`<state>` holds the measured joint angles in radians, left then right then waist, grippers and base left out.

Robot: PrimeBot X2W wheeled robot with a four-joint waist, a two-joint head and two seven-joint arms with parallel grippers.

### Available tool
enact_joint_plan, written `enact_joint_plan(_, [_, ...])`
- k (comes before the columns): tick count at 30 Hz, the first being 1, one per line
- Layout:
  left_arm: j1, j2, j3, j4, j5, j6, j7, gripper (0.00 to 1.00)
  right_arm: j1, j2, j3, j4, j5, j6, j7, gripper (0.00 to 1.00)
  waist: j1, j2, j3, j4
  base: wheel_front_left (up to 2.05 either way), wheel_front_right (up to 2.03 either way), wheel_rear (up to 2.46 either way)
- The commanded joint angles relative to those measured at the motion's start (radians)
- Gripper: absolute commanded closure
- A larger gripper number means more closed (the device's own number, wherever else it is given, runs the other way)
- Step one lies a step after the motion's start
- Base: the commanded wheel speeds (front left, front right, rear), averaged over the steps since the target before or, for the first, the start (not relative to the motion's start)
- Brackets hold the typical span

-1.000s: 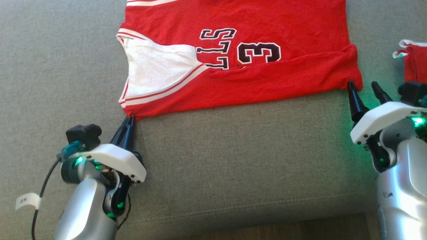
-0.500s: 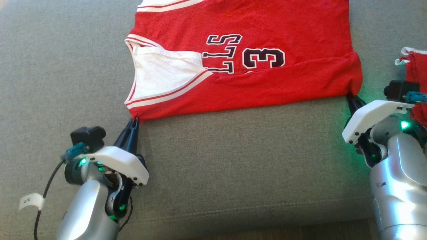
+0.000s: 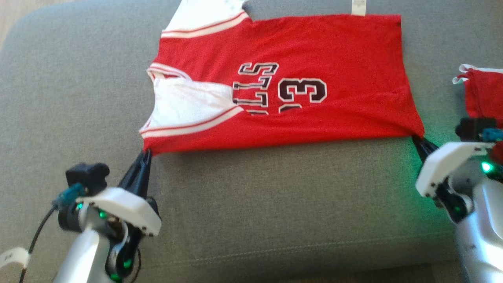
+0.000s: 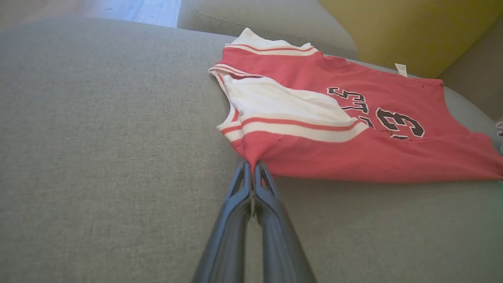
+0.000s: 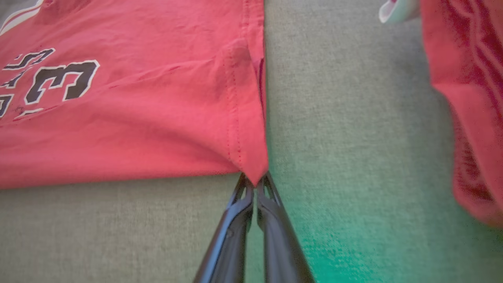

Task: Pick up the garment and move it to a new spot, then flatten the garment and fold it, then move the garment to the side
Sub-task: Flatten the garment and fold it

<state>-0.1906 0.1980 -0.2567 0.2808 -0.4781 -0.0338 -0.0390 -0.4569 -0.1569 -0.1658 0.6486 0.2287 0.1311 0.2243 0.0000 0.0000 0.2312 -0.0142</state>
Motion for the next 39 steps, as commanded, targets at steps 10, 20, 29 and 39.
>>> enact_joint_plan(10, [0.258,0.063,0.025,-0.356,-0.047,0.078,0.16,1.0,0.29,-0.149,0.025,-0.358,0.132,0.0,0.147,1.0,0.0,0.0,-0.002,0.0,0.0,0.0,0.0])
enact_joint_plan(20, [0.357,0.051,-0.002,-0.401,-0.07,0.116,0.22,0.01,0.437,-0.1,-0.06,-0.584,0.139,0.0,0.222,0.0,0.0,0.0,-0.016,0.008,0.0,0.0,0.0])
enact_joint_plan(29, [0.269,0.109,0.071,-0.529,-0.037,0.16,0.227,0.0,0.488,0.042,-0.088,-0.771,0.056,0.0,0.122,0.0,0.0,0.0,-0.049,-0.013,0.0,0.0,0.0])
enact_joint_plan(39, [-0.273,0.197,0.036,-0.341,-0.062,0.013,0.419,0.0,0.415,0.091,0.064,-0.844,0.048,0.0,0.075,0.0,0.0,0.0,0.034,-0.083,0.0,0.0,0.0])
